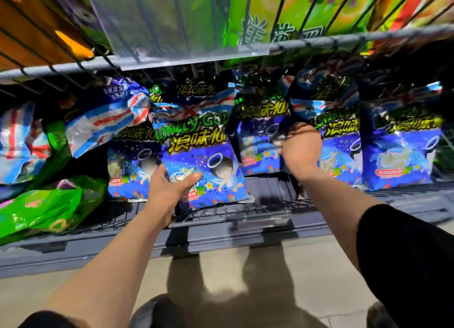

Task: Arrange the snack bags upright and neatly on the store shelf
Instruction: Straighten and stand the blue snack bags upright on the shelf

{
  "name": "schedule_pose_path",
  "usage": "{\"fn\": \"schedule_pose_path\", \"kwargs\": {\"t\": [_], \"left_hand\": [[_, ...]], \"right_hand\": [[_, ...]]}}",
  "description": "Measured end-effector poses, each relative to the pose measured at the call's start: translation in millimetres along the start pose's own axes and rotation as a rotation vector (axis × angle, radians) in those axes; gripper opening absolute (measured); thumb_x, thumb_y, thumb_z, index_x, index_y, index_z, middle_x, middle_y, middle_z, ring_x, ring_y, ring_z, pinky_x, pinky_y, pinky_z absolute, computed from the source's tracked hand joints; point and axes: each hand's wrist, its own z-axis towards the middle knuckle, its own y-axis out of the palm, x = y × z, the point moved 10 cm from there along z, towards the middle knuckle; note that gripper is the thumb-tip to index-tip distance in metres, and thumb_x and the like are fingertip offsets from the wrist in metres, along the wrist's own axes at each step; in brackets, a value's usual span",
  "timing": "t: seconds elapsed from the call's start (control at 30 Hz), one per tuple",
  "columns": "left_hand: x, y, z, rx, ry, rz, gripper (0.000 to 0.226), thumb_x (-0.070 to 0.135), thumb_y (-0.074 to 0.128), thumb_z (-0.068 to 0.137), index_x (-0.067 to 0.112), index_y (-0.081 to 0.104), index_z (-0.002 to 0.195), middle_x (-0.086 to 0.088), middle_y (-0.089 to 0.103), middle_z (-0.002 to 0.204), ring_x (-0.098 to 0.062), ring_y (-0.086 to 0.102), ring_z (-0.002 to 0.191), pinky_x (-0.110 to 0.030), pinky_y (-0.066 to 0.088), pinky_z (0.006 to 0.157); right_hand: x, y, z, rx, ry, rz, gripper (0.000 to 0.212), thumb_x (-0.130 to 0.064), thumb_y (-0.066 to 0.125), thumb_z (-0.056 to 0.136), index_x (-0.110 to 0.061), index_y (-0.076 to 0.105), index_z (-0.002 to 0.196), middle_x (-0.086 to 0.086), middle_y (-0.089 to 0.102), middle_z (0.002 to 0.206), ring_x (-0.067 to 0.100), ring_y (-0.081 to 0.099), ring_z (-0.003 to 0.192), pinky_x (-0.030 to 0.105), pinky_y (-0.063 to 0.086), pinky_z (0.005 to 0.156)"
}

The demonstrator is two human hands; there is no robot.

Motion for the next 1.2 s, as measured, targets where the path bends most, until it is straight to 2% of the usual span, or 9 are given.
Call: {"fn": "schedule_pose_path", "kwargs": {"t": [0.17, 0.3, 0.37, 0.43, 0.7, 0.83, 1.0, 1.1, 1.2], "left_hand": [[-1, 14, 4, -0.025, 0.007, 0.022, 0.032, -0.002, 0.077, 0.069, 0.012, 0.064, 0.095, 0.006, 0.074, 0.081, -0.007, 0.07, 0.068, -0.022, 0.056, 0.06], [-2, 16, 8, -0.013, 0.011, 0.037, 0.032, 0.003, 0.079, 0.069, 0.015, 0.064, 0.095, 0.001, 0.073, 0.088, -0.009, 0.07, 0.069, -0.022, 0.056, 0.061], [-4, 19, 10, -0.015, -0.002, 0.048, 0.033, 0.004, 0.08, 0.068, 0.019, 0.064, 0.092, 0.0, 0.073, 0.09, -0.015, 0.069, 0.075, -0.028, 0.056, 0.068], [-8, 22, 12, -0.016, -0.019, 0.064, 0.035, 0.005, 0.082, 0.067, 0.022, 0.063, 0.09, -0.002, 0.072, 0.092, -0.022, 0.069, 0.082, -0.036, 0.056, 0.076], [-3, 21, 19, 0.006, -0.039, 0.118, 0.035, 0.006, 0.083, 0.067, 0.024, 0.059, 0.086, -0.003, 0.071, 0.091, -0.024, 0.068, 0.086, -0.04, 0.055, 0.081], [5, 23, 19, -0.012, -0.02, 0.132, 0.036, 0.01, 0.085, 0.065, 0.022, 0.06, 0.087, -0.004, 0.071, 0.088, -0.022, 0.067, 0.077, -0.035, 0.054, 0.07], [17, 30, 16, 0.019, 0.019, 0.175, 0.04, 0.014, 0.089, 0.058, 0.024, 0.065, 0.088, -0.006, 0.074, 0.094, -0.026, 0.07, 0.089, -0.046, 0.056, 0.085], [25, 48, 9, -0.008, 0.053, 0.139, 0.037, 0.011, 0.086, 0.062, 0.024, 0.065, 0.089, -0.006, 0.073, 0.096, -0.023, 0.068, 0.087, -0.047, 0.055, 0.088], [29, 75, -2, -0.044, 0.063, 0.123, 0.036, 0.007, 0.084, 0.064, 0.022, 0.065, 0.09, -0.008, 0.072, 0.098, -0.022, 0.067, 0.085, -0.043, 0.056, 0.086]], "right_hand": [[0, 10, -8, -0.014, 0.014, -0.088, 0.049, -0.014, 0.045, 0.093, 0.004, 0.033, 0.137, 0.027, 0.044, 0.138, 0.04, 0.05, 0.121, 0.041, 0.044, 0.094], [-49, 25, -37, 0.072, -0.512, -0.412, 0.061, -0.021, 0.069, 0.067, -0.005, 0.05, 0.124, 0.027, 0.05, 0.127, 0.04, 0.05, 0.116, 0.041, 0.045, 0.092], [-52, 53, -40, -0.047, -0.663, -0.56, 0.079, -0.028, 0.068, 0.068, -0.016, 0.039, 0.14, 0.023, 0.03, 0.15, 0.04, 0.031, 0.137, 0.055, 0.027, 0.108], [-42, 73, -34, -0.192, -0.658, -0.571, 0.086, -0.031, 0.062, 0.078, -0.028, 0.015, 0.15, 0.013, 0.001, 0.159, 0.038, 0.003, 0.146, 0.062, 0.008, 0.112], [-47, 93, -13, -0.356, -0.629, -0.475, 0.099, -0.03, 0.065, 0.08, -0.041, -0.006, 0.147, 0.003, -0.019, 0.158, 0.032, -0.019, 0.145, 0.059, 0.02, 0.113], [-53, 76, -21, -0.371, -0.673, -0.492, 0.084, -0.024, 0.059, 0.086, -0.034, 0.004, 0.15, 0.007, -0.008, 0.16, 0.028, -0.006, 0.148, 0.048, 0.016, 0.118], [-59, 18, -39, -0.06, -0.942, -0.784, 0.043, -0.025, 0.073, 0.068, -0.014, 0.066, 0.109, 0.013, 0.06, 0.125, 0.033, 0.051, 0.121, 0.045, 0.035, 0.105], [-18, 3, -30, -0.177, -0.916, -1.014, 0.032, -0.023, 0.055, 0.082, -0.015, 0.066, 0.111, 0.012, 0.038, 0.149, 0.034, 0.023, 0.142, 0.059, 0.002, 0.114], [21, -17, 4, -0.259, -0.709, -1.096, 0.038, -0.027, 0.044, 0.091, -0.024, 0.053, 0.128, 0.003, 0.011, 0.16, 0.029, 0.001, 0.147, 0.061, -0.003, 0.113]]}}
